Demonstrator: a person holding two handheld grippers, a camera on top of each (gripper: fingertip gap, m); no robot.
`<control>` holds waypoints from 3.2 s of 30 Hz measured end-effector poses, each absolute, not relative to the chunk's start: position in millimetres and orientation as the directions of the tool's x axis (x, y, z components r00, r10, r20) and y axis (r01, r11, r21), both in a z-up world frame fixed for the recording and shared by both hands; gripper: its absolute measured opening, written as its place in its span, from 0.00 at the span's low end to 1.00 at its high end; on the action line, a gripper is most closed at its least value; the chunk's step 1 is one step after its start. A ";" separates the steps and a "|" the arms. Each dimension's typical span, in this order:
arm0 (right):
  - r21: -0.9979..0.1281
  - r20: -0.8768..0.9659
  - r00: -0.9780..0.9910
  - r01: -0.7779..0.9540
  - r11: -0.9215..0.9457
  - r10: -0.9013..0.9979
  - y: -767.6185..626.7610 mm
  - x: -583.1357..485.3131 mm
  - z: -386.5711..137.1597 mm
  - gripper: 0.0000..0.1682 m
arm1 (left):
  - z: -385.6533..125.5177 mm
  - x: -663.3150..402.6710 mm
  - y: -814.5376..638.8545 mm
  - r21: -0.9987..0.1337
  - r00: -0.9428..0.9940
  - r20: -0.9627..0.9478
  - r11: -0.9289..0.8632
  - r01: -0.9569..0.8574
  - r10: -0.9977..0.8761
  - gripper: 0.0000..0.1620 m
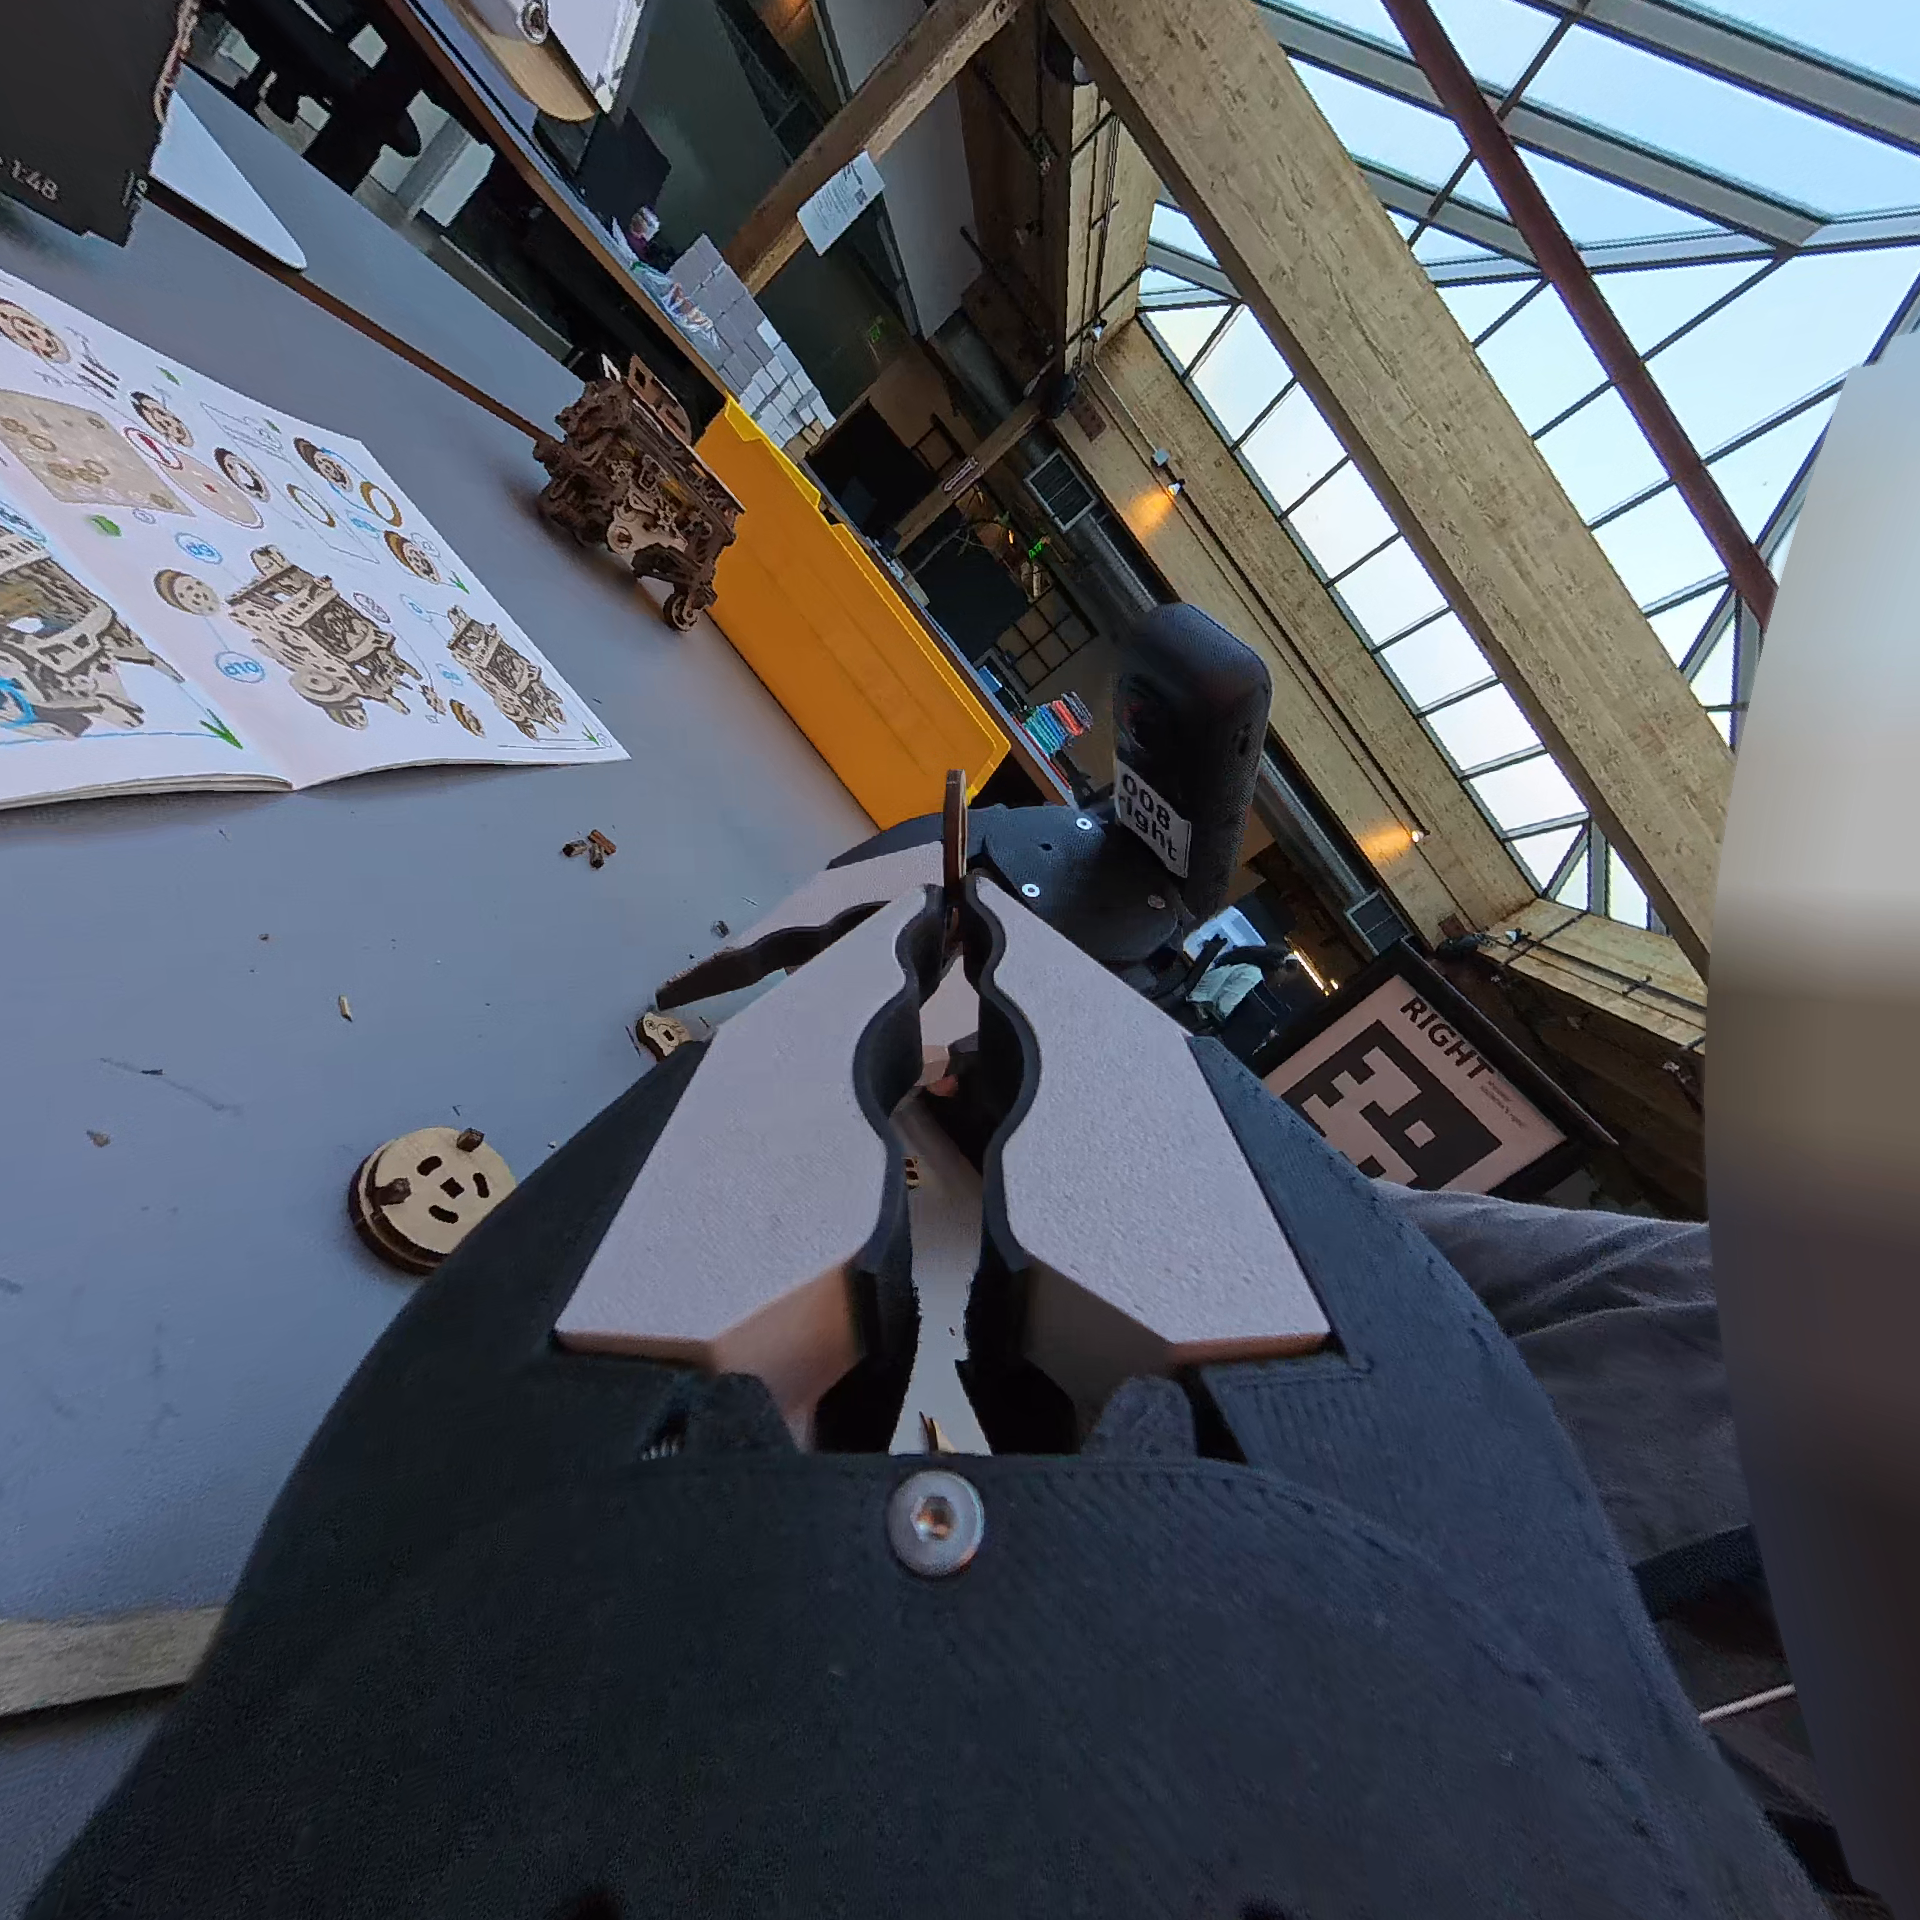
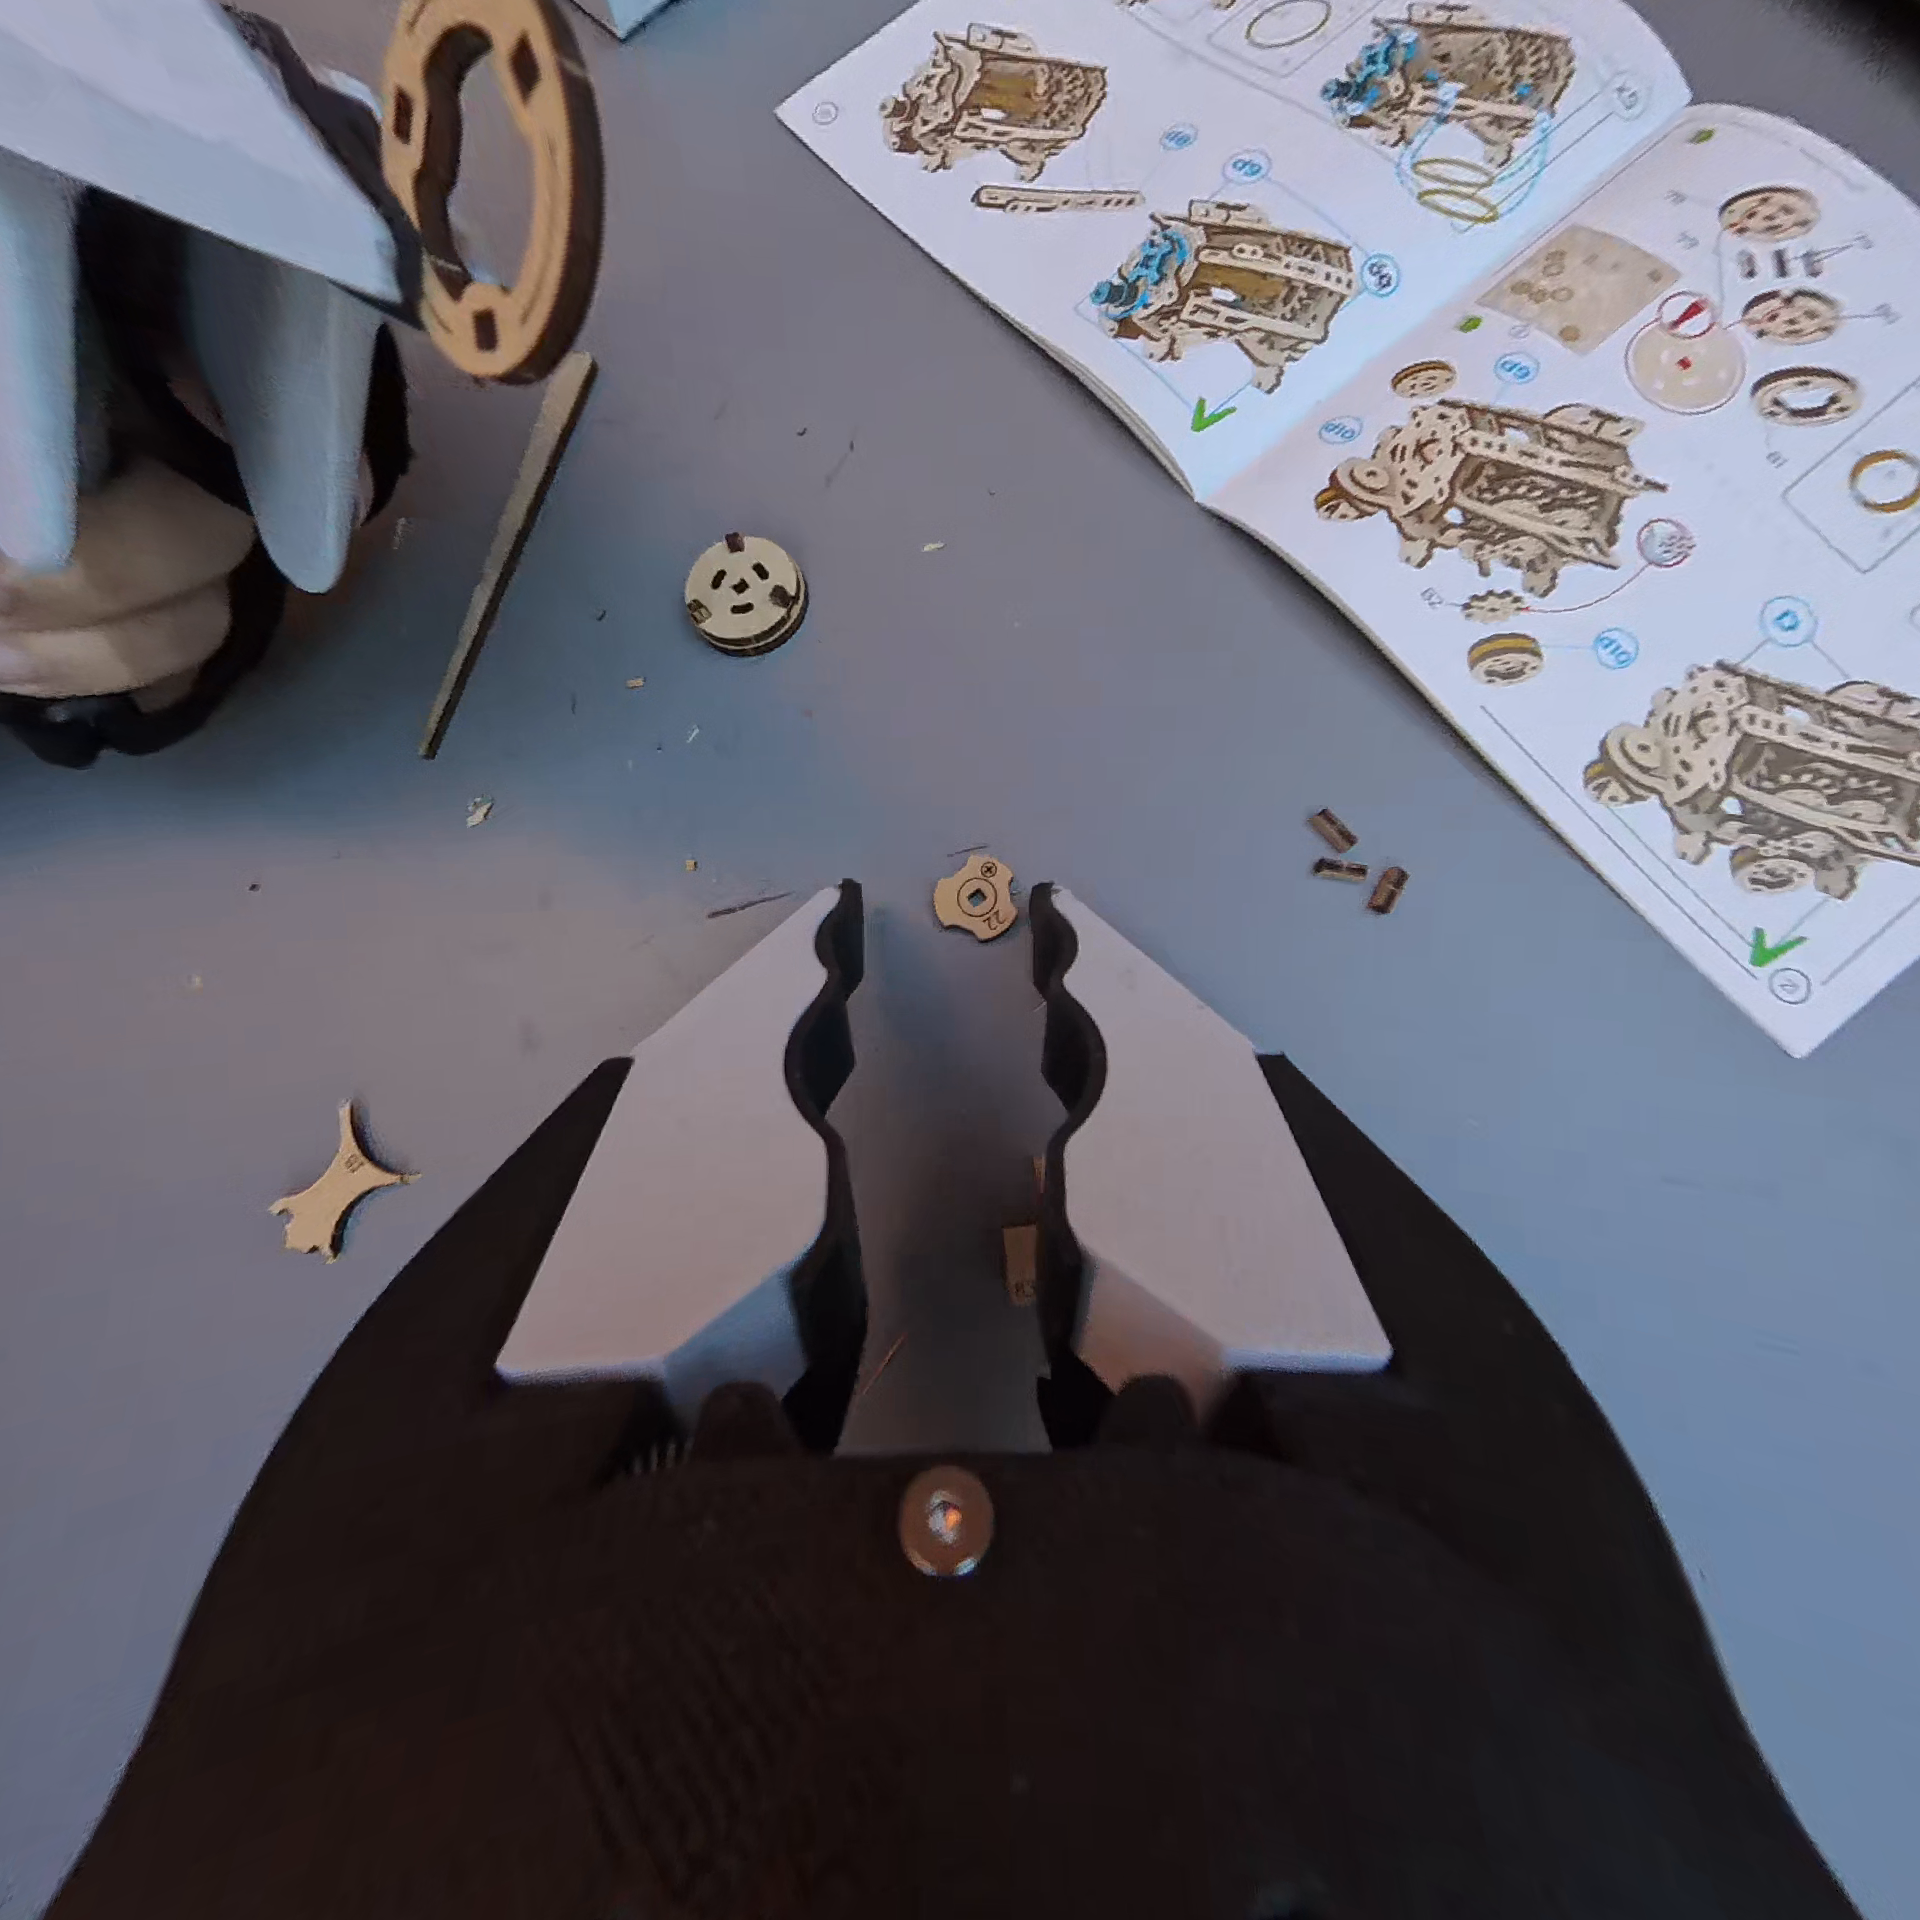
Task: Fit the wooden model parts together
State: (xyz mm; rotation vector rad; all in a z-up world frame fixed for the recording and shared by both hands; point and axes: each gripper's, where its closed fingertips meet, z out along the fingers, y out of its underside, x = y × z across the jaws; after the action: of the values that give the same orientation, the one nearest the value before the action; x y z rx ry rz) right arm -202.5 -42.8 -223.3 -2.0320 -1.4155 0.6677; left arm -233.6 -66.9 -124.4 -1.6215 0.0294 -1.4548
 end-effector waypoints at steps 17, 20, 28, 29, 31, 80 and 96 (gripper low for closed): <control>-0.658 0.341 0.046 0.725 0.203 0.939 -24.7 -102.7 -173.5 0.08 | -112.8 -226.5 -77.6 -0.617 0.229 0.766 -0.584 0.527 -0.601 0.00; -0.603 0.236 -0.066 0.772 0.200 0.969 -17.0 -28.1 -187.2 0.08 | -112.7 -218.2 -80.8 -0.616 0.205 0.766 -0.605 0.504 -0.609 0.00; -0.509 0.148 -0.159 0.834 0.213 0.976 5.8 20.2 -223.7 0.09 | -127.4 -196.3 -87.2 -0.662 0.236 0.742 -0.631 0.405 -0.627 0.00; -0.503 0.138 -0.169 0.837 0.216 0.976 8.0 19.8 -226.4 0.09 | -127.8 -196.3 -87.0 -0.657 0.231 0.746 -0.634 0.407 -0.624 0.00; -0.505 0.145 -0.162 0.836 0.214 0.976 16.5 16.9 -225.4 0.09 | -128.8 -197.3 -85.8 -0.643 0.221 0.757 -0.643 0.415 -0.614 0.00; -0.534 0.578 0.249 0.835 0.129 0.777 93.2 135.5 -84.1 0.08 | -125.0 -194.5 -90.3 -0.587 0.116 0.790 -0.687 0.429 -0.602 0.00; -0.260 0.026 0.158 0.955 -0.146 0.987 158.8 198.2 -209.4 0.08 | -119.6 -191.4 -90.4 -0.636 0.093 0.744 -0.659 0.401 -0.662 0.00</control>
State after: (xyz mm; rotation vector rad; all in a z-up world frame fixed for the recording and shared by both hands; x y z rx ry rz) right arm 198.2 158.8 -209.4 -2.2156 -1.8962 0.2211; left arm -191.4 -90.4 -119.6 -1.5739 0.2651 -1.6831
